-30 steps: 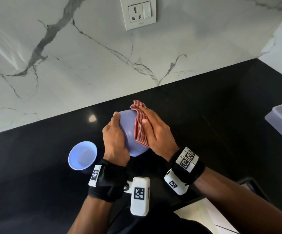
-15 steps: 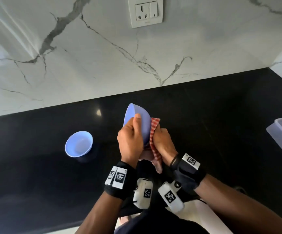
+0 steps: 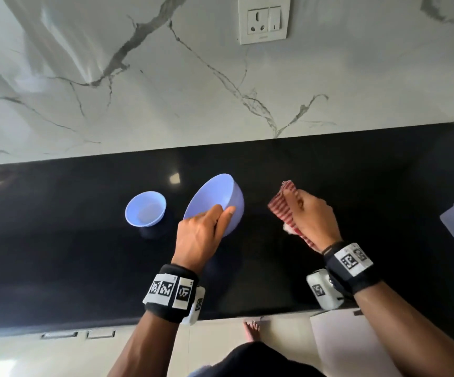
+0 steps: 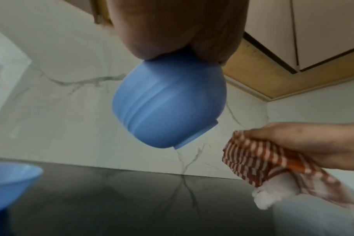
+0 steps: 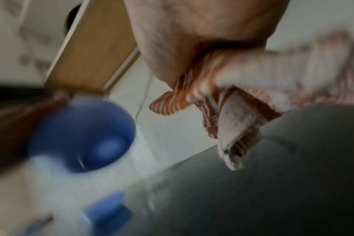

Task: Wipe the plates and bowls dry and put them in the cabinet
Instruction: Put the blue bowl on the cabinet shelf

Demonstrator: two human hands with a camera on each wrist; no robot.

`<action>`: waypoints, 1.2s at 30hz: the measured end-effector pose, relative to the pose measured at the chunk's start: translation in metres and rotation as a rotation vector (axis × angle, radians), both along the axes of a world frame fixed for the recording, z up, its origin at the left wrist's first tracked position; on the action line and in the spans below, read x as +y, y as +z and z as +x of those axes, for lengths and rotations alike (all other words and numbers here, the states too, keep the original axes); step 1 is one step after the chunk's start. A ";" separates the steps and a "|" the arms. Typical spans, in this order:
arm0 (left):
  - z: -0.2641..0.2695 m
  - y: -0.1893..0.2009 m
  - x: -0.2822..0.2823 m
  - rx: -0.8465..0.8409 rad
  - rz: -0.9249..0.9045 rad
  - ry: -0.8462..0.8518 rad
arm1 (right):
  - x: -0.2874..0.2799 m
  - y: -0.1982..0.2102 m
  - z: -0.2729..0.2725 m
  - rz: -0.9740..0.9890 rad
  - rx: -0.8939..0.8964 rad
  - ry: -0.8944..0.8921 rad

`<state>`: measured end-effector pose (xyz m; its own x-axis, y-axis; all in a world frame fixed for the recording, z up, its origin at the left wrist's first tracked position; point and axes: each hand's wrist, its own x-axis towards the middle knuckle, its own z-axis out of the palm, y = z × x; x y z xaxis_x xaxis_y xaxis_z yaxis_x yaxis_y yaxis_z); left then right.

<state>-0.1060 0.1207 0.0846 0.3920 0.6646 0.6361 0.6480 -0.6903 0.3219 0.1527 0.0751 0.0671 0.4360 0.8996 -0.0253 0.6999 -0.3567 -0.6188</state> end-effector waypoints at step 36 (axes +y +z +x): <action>-0.173 0.260 -0.026 -0.185 0.527 0.024 | 0.010 0.287 -0.167 0.779 0.333 0.812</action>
<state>-0.2786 0.0951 0.3446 0.2307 0.2452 0.9416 0.6313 -0.7741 0.0469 -0.0146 0.0852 0.3539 -0.1977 0.7332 0.6506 0.3103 0.6764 -0.6680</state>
